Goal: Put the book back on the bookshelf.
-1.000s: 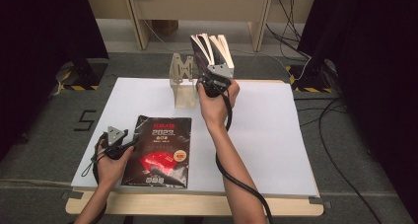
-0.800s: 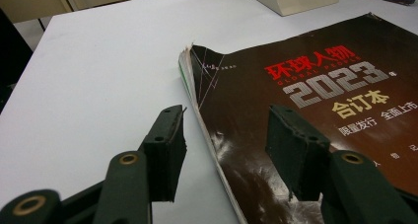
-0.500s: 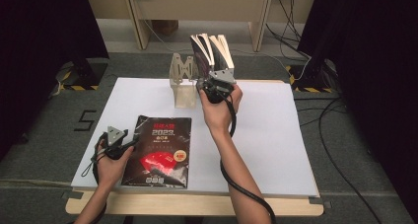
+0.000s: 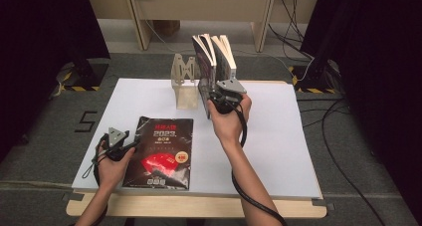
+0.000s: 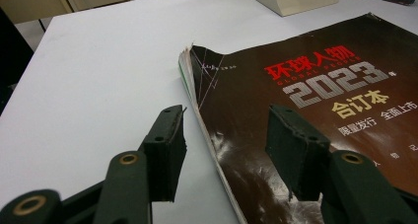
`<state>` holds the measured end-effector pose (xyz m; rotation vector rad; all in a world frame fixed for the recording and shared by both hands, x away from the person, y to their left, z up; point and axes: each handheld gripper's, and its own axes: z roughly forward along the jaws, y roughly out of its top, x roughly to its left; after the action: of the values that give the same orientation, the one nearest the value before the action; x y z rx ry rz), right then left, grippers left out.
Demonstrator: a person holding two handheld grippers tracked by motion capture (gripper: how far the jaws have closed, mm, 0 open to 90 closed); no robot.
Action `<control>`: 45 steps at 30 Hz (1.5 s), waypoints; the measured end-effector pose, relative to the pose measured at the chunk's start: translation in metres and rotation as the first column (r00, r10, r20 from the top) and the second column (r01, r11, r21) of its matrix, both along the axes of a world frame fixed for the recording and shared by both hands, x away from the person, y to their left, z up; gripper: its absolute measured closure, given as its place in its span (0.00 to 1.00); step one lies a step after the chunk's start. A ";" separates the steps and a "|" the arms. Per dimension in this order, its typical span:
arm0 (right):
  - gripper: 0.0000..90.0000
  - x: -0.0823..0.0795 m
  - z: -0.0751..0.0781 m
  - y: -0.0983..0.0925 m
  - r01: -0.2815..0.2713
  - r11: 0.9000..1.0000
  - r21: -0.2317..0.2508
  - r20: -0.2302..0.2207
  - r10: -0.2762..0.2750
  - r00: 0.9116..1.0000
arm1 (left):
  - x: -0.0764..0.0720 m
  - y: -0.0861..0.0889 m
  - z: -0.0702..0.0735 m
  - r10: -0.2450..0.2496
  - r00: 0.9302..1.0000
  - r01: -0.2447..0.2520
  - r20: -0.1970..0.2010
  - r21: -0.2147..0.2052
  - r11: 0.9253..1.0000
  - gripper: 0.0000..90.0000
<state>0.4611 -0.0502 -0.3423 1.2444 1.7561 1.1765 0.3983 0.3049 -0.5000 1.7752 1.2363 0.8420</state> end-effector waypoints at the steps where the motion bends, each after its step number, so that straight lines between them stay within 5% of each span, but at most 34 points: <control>1: 0.61 -0.002 -0.001 -0.002 -0.007 1.000 0.004 0.000 0.007 1.000 | 0.000 0.000 0.000 0.000 1.000 0.000 0.000 -0.002 1.000 0.54; 9: 0.64 -0.014 -0.009 -0.017 -0.007 1.000 0.016 -0.024 0.008 1.000 | 0.000 0.000 0.000 0.000 1.000 0.000 0.000 0.000 1.000 0.54; 18: 0.76 -0.014 -0.004 -0.032 0.066 0.997 0.038 0.047 -0.068 0.997 | 0.000 0.000 0.000 0.000 1.000 0.000 0.001 -0.003 1.000 0.54; 25: 0.70 0.002 0.004 -0.039 0.105 0.993 0.058 0.083 -0.109 0.991 | 0.000 0.000 0.000 0.000 1.000 0.000 0.000 -0.003 1.000 0.54; 45: 0.69 0.057 0.017 -0.026 0.122 0.991 0.054 0.059 -0.125 0.990 | 0.000 0.001 0.000 0.000 1.000 0.000 0.001 -0.009 1.000 0.54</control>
<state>0.5181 -0.0765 -0.3250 1.3120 1.5899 1.1810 0.3985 0.3056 -0.5001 1.7676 1.2368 0.8363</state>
